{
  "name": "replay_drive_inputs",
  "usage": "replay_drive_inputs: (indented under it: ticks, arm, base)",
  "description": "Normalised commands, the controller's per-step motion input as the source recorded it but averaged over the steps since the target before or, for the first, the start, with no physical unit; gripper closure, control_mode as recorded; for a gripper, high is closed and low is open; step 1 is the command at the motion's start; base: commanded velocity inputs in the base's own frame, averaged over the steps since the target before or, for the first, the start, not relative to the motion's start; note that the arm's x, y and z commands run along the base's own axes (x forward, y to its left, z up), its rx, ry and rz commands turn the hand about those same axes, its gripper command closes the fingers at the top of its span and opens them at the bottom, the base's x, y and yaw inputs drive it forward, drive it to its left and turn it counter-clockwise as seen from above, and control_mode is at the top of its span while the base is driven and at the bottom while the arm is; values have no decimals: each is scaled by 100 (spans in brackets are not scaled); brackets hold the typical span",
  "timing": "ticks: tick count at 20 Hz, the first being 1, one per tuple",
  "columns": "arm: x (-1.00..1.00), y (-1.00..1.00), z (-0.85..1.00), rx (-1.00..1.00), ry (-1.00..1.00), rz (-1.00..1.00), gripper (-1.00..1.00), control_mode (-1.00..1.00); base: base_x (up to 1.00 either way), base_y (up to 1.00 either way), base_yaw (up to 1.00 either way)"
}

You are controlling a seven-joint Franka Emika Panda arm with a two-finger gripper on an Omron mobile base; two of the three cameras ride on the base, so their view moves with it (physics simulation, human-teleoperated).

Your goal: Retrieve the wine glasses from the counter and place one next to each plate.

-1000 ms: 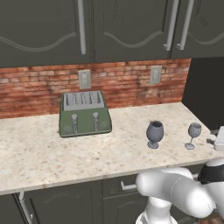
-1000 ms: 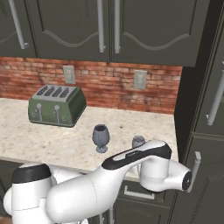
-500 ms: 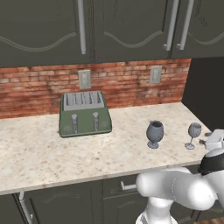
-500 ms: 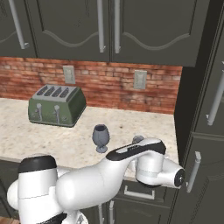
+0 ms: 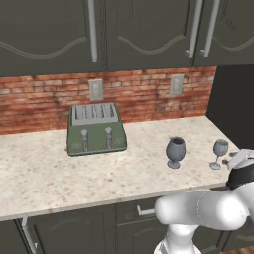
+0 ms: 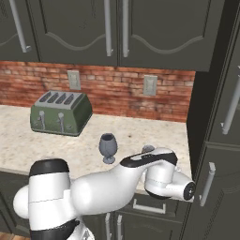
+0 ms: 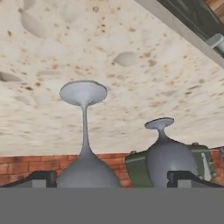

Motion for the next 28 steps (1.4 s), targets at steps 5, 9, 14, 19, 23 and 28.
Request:
replay_drive_inputs:
  ticks: [5,9,14,19,23,28]
  arm:
    - [10,-11,-26,1,0,0,-100,-100]
    - [21,0,-30,0,1,0,-100,-100]
    - [24,0,-24,0,1,0,-100,-100]
    - [29,-1,-16,3,1,0,-100,-100]
    - [25,0,-19,7,3,0,-100,-100]
    - [23,-2,-5,1,1,0,-100,-100]
  base:
    - [0,0,0]
    - [0,0,0]
    - [0,0,0]
    - [0,0,0]
    - [0,0,0]
    - [0,0,0]
